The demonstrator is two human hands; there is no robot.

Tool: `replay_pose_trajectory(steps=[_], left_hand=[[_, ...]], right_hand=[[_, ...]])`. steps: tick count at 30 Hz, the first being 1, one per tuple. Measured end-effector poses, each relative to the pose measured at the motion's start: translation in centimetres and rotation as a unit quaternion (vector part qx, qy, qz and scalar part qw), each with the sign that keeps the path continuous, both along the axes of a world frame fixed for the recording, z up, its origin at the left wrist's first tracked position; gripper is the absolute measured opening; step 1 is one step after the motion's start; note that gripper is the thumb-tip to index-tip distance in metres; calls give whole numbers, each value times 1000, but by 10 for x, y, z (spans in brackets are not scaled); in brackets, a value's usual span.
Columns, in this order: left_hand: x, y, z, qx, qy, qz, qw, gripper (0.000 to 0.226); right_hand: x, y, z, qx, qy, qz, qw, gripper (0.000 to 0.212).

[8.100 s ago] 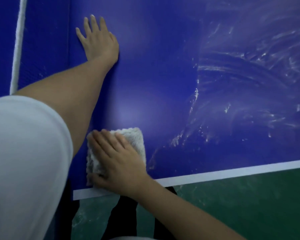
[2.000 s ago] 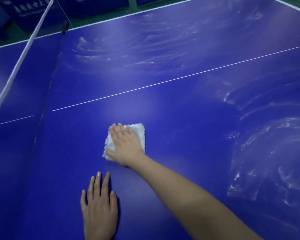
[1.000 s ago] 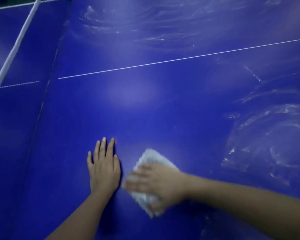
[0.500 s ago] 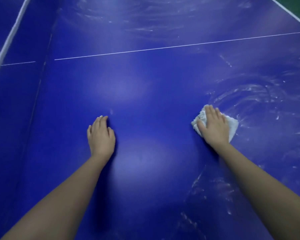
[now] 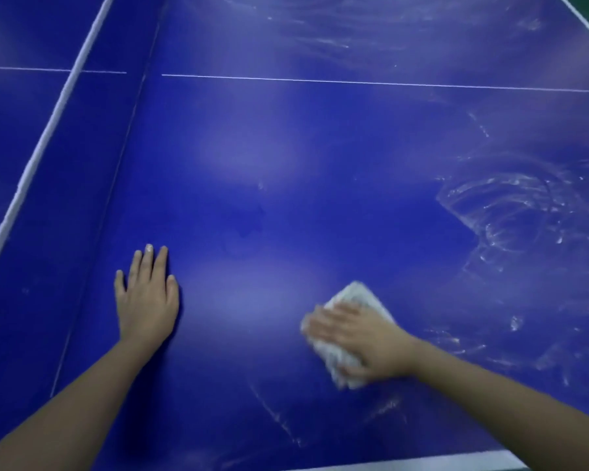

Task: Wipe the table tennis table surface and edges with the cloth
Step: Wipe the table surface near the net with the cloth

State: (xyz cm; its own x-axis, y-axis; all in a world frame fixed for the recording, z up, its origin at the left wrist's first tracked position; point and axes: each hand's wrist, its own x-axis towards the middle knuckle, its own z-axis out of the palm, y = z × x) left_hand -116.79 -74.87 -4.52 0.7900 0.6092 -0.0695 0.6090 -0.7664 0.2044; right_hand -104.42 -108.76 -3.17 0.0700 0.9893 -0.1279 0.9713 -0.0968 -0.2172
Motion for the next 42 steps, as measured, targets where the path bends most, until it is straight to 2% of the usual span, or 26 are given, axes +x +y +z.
replay_pose_trajectory(steps=[3, 6, 8, 10, 12, 14, 17, 20, 23, 26, 29, 32, 34, 36, 38, 42], left_hand=[[1, 1, -5, 10, -3, 3, 1000, 50], [1, 3, -7, 18, -3, 1, 1000, 51], [0, 3, -7, 19, 0, 4, 1000, 57], [1, 3, -6, 22, -1, 3, 1000, 60], [2, 3, -5, 19, -1, 4, 1000, 65], [2, 4, -4, 16, -3, 4, 1000, 66], [2, 4, -3, 11, -1, 4, 1000, 66], [1, 5, -4, 7, -1, 2, 1000, 62], [1, 6, -6, 9, -1, 4, 1000, 57], [1, 6, -5, 7, -5, 2, 1000, 57], [0, 5, -5, 8, -8, -1, 1000, 54], [0, 5, -7, 6, -7, -3, 1000, 50], [0, 4, -6, 9, -2, -2, 1000, 52], [1, 4, -7, 11, 1, -1, 1000, 52], [1, 4, -7, 8, -4, 0, 1000, 52], [1, 3, -7, 13, -5, 1, 1000, 52]], right_hand=[[68, 32, 3, 18, -15, -229, 973, 65], [125, 73, -9, 31, -24, -432, 901, 66], [150, 105, -18, 45, -27, -515, 855, 62], [164, 141, -21, 54, -24, -547, 835, 62], [175, 175, -21, 55, -15, -518, 853, 62], [182, 205, -18, 46, -15, -443, 895, 61], [172, 235, -13, 25, -6, -283, 959, 60], [126, 236, -3, 2, -18, -99, 995, 63], [51, 202, -1, 13, 13, 53, 998, 63], [-25, 151, -6, -6, 40, 151, 988, 70], [-76, 99, -10, -50, -54, 214, 974, 76], [-87, 71, -12, -49, -14, 212, 976, 72], [-71, 76, -9, -30, 4, 176, 984, 68], [-40, 96, -6, -15, 48, 64, 997, 62], [4, 125, -5, 8, 23, -61, 998, 58], [94, 193, -11, 30, -19, -278, 960, 57]])
